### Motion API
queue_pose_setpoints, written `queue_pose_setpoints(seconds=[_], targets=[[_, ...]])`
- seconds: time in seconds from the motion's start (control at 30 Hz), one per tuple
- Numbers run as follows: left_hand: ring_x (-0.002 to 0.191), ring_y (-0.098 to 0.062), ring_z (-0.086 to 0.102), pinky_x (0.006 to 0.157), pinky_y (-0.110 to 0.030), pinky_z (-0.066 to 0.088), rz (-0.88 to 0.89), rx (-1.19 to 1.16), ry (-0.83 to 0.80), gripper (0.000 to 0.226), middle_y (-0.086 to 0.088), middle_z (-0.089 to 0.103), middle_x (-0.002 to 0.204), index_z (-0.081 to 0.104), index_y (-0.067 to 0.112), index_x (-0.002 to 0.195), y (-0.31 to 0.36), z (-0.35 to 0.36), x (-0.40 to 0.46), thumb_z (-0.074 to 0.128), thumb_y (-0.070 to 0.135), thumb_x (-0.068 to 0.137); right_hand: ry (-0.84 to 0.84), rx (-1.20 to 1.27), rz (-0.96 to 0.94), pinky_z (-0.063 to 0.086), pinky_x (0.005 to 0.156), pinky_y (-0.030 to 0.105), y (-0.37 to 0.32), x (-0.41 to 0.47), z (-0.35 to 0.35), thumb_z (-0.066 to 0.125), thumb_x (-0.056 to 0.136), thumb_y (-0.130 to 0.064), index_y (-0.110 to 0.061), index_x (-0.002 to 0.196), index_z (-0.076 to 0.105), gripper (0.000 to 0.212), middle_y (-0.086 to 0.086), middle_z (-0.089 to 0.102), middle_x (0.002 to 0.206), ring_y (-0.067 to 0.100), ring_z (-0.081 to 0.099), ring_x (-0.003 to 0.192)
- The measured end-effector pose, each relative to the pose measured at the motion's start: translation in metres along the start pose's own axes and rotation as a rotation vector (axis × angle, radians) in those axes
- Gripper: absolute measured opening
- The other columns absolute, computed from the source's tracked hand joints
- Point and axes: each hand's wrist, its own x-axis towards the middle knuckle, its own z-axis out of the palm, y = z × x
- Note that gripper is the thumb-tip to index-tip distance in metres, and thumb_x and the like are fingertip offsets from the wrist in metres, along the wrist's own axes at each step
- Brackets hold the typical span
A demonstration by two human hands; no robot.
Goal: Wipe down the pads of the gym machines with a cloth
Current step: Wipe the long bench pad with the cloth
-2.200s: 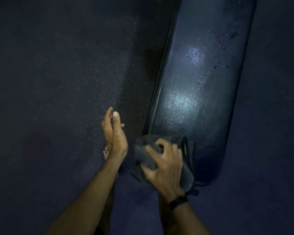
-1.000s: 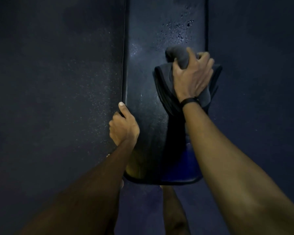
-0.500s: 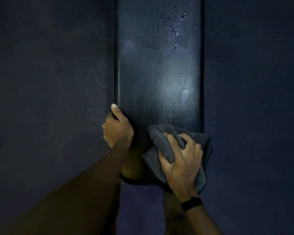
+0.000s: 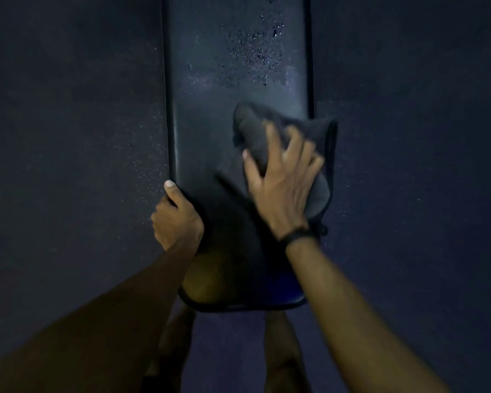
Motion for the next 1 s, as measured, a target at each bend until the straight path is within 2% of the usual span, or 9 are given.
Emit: queue_pose_setpoints(seconds=[0.1,0.23,0.33,0.4,0.53,0.73,0.8,0.9,1.0], targets=[[0.087,-0.029,0.053,0.079,-0.038,0.033,0.005,-0.013,0.004,0.066,-0.008,0.057,0.087,0.066,-0.001,0.098,0.002,0.0,-0.001,0.023,0.047,0.108,-0.176,0.019,-0.07,0.033,0.092,0.046,0.002,-0.1,-0.019,0.058,0.092,-0.05,-0.027,0.145,0.05,0.058,0.012,0.05,0.135,0.029,0.046,0.113],[0.079,-0.024,0.047,0.075,-0.038,0.032,-0.009,0.024,0.013,0.058,0.004,0.043,0.069,0.054,0.007,0.079,0.0,0.0,0.001,0.023,0.047,0.109,-0.278,0.045,-0.135,0.032,0.088,0.045,0.024,-0.181,-0.033,0.052,0.085,-0.046,-0.032,0.141,0.044,0.059,0.006,0.046,0.13,0.027,0.049,0.107],[0.078,-0.026,0.051,0.074,-0.039,0.035,0.001,0.026,0.008,0.059,0.002,0.045,0.067,0.05,0.01,0.072,-0.002,0.003,0.002,0.022,0.049,0.108,-0.245,0.058,-0.16,0.032,0.084,0.043,0.035,-0.163,-0.03,0.052,0.085,-0.043,-0.03,0.138,0.047,0.055,0.007,0.048,0.127,0.027,0.048,0.103],[0.079,-0.03,0.056,0.074,-0.04,0.038,0.015,0.006,0.013,0.063,-0.004,0.053,0.07,0.053,0.009,0.072,-0.004,0.004,0.004,0.021,0.051,0.107,-0.169,0.071,-0.108,0.033,0.082,0.042,0.036,-0.131,-0.025,0.055,0.087,-0.041,-0.026,0.138,0.052,0.053,0.011,0.051,0.124,0.027,0.046,0.101],[0.089,-0.038,0.061,0.082,-0.048,0.046,0.016,0.023,0.031,0.072,-0.02,0.067,0.091,0.065,0.0,0.092,-0.008,0.005,0.006,0.019,0.054,0.106,-0.076,0.101,0.035,0.038,0.085,0.045,0.035,-0.05,-0.014,0.054,0.093,-0.043,-0.023,0.138,0.054,0.049,0.013,0.054,0.126,0.027,0.045,0.107],[0.085,-0.038,0.06,0.079,-0.048,0.045,0.035,0.017,0.03,0.069,-0.012,0.057,0.08,0.061,0.004,0.083,-0.006,0.005,0.005,0.02,0.054,0.106,0.043,0.088,0.15,0.039,0.085,0.043,0.038,0.08,0.008,0.053,0.094,-0.051,-0.024,0.135,0.056,0.049,0.009,0.055,0.12,0.027,0.049,0.108],[0.086,-0.037,0.061,0.081,-0.049,0.047,0.04,0.02,0.033,0.07,-0.015,0.062,0.084,0.063,0.002,0.087,-0.007,0.006,0.006,0.02,0.054,0.106,0.04,0.124,0.165,0.041,0.086,0.043,0.037,0.075,0.009,0.055,0.092,-0.052,-0.027,0.138,0.054,0.052,0.009,0.052,0.126,0.027,0.047,0.112],[0.087,-0.037,0.062,0.082,-0.051,0.048,0.033,0.023,0.027,0.074,-0.019,0.066,0.09,0.066,0.0,0.093,-0.007,0.005,0.006,0.019,0.056,0.105,-0.039,0.182,0.136,0.044,0.091,0.042,0.037,0.005,-0.005,0.059,0.092,-0.049,-0.03,0.145,0.047,0.057,0.013,0.043,0.138,0.028,0.041,0.123],[0.079,-0.034,0.058,0.075,-0.046,0.045,0.034,0.019,0.023,0.069,-0.012,0.059,0.076,0.059,0.004,0.079,-0.005,0.004,0.005,0.02,0.055,0.106,-0.12,0.21,0.209,0.046,0.095,0.053,0.043,-0.091,-0.026,0.066,0.09,-0.044,-0.032,0.145,0.047,0.059,0.009,0.039,0.14,0.029,0.038,0.126]])
